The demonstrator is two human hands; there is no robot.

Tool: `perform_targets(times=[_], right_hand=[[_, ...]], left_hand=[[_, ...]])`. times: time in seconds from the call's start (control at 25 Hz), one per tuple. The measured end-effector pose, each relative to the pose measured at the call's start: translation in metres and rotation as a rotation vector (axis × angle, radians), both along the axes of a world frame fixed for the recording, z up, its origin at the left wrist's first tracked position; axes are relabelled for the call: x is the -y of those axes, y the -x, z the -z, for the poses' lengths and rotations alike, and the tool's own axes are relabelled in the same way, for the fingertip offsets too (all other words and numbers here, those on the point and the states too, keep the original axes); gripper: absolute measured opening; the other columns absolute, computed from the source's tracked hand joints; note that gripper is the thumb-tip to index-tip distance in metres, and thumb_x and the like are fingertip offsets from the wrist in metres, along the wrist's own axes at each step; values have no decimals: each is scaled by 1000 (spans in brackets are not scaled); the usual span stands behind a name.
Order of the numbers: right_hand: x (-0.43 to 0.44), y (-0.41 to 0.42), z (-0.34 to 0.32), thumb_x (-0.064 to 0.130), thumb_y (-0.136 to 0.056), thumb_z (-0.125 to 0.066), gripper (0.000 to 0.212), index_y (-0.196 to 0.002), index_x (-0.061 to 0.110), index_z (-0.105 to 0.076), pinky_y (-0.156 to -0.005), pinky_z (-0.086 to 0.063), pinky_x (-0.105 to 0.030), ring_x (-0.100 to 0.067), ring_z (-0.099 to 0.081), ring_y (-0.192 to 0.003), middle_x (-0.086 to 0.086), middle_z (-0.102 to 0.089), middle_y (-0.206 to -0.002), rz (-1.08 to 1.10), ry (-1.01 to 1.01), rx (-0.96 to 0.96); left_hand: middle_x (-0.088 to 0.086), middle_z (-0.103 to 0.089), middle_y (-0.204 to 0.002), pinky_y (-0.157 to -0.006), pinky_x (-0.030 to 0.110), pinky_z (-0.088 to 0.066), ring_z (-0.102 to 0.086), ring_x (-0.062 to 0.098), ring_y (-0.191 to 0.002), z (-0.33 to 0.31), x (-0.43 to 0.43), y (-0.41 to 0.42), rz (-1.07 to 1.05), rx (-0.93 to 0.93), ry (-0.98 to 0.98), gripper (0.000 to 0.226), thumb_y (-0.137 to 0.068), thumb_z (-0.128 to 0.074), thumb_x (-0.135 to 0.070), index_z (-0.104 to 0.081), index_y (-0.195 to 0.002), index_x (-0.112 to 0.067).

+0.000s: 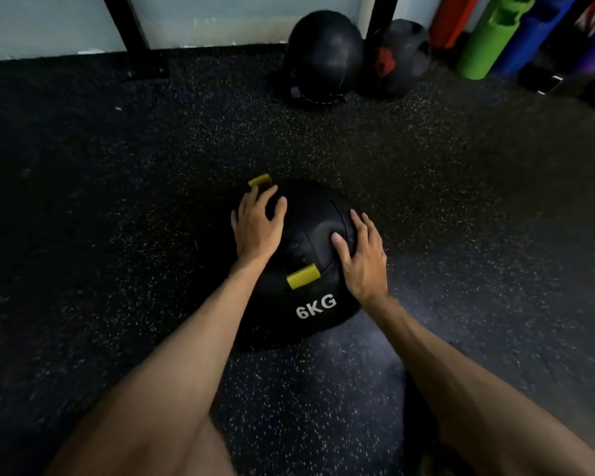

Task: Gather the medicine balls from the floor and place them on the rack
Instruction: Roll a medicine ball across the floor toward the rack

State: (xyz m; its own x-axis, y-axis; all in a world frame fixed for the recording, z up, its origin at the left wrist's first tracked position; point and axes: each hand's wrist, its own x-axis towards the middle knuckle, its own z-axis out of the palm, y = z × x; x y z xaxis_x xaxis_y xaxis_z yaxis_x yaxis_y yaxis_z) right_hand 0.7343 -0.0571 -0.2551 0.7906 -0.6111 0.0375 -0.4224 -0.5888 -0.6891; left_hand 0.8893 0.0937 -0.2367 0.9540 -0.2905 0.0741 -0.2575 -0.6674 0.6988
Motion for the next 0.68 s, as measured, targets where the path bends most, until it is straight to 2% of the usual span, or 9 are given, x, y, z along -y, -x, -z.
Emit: perform_targets(times=[0.08,0.2,0.36,0.48,0.6,0.68], right_hand=[[15,-25,-8,68,-95,-39,65,-153,41,-27,-118,-23,-56,-18,-21,-150,4,-25,-162,18,-47,-27],[35,-73,-21,71,-94,-36,67,-152,38,-33,-114,-25,-63,-23,-27,-147,-1,-33,-159,58,-88,-77],[54,-135,-36,73,-94,-33,71,-151,32,-38,-112,-21,-66,-33,-31,-143,-8,-40,-154,57,-126,-145],[72,-190,-41,72,-94,-34,73,-150,25,-41,-113,-22,-65,-38,-33,-142,-14,-43,-152,73,-160,-235],[97,-238,-44,65,-96,-37,70,-147,19,-44,-114,-23,-61,-38,-35,-141,-15,-44,-150,62,-232,-274],[111,-254,-43,59,-98,-38,63,-144,16,-48,-113,-27,-57,-36,-40,-137,-15,-49,-146,-13,-201,-199]], left_hand=[[0,-35,-160,-122,54,-15,-24,19,-150,1,4,12,-31,30,-15,58,-97,-29,-62,-45,-147,-36],[0,-27,-163,-122,55,-12,-17,19,-153,0,8,18,-71,97,-35,71,-93,-20,-67,-33,-154,-33],[-1,-9,-168,-121,62,-10,-3,19,-155,10,12,22,-61,156,-73,69,-98,-21,-64,-18,-159,-32],[3,1,-168,-122,60,-4,5,24,-155,17,24,20,-67,191,-214,87,-90,-28,-77,-6,-160,-31],[2,1,-168,-120,62,-9,4,25,-155,10,48,-5,-155,187,-294,90,-87,-37,-80,-5,-159,-36],[0,-2,-168,-119,65,-13,2,23,-155,1,64,-30,-176,146,-323,87,-87,-38,-80,-7,-158,-41]])
